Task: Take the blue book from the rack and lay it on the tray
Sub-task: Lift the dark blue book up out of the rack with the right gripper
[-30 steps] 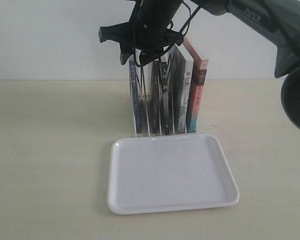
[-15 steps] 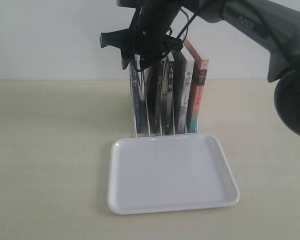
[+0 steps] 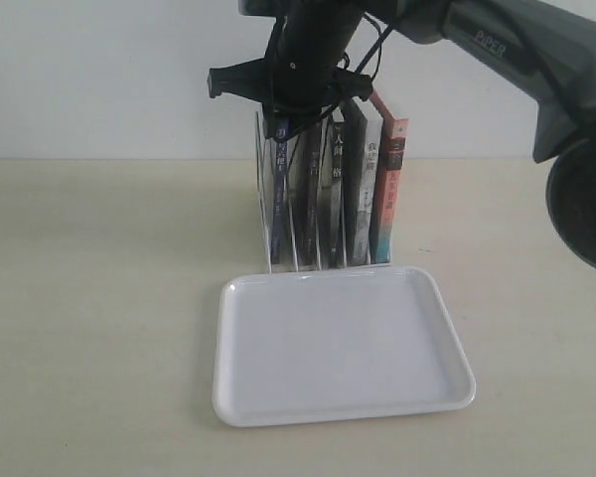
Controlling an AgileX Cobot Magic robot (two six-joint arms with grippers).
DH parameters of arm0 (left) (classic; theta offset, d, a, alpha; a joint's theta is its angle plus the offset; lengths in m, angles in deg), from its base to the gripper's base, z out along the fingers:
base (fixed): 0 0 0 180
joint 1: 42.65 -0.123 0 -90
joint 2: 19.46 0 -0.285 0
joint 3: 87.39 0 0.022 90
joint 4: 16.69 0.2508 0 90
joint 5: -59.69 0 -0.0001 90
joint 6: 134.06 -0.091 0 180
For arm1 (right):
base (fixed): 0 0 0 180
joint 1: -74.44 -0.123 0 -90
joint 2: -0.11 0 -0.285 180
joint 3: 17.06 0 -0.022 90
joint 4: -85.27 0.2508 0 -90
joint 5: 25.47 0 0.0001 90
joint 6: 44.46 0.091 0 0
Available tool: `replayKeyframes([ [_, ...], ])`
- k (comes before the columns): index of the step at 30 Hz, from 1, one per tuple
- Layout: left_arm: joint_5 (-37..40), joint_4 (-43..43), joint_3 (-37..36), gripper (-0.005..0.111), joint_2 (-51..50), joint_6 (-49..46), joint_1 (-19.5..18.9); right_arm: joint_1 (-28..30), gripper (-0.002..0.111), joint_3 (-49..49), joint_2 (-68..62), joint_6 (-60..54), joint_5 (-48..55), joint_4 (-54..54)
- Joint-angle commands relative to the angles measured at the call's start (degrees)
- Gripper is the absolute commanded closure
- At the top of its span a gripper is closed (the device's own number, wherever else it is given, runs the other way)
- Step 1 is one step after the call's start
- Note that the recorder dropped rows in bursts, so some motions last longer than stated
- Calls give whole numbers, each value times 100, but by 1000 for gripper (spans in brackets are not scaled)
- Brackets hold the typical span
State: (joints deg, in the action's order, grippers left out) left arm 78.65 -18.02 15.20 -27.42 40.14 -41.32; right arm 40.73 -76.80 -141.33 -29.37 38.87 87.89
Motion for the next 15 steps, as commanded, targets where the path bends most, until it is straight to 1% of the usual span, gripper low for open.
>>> replayKeyframes([
  [1,-73,-14,19,102,18,-22,-11,-8,108,-24,114,-40,31,123],
  [15,-73,-14,19,102,18,-22,-11,-8,108,-24,1257,-53,125,-212],
])
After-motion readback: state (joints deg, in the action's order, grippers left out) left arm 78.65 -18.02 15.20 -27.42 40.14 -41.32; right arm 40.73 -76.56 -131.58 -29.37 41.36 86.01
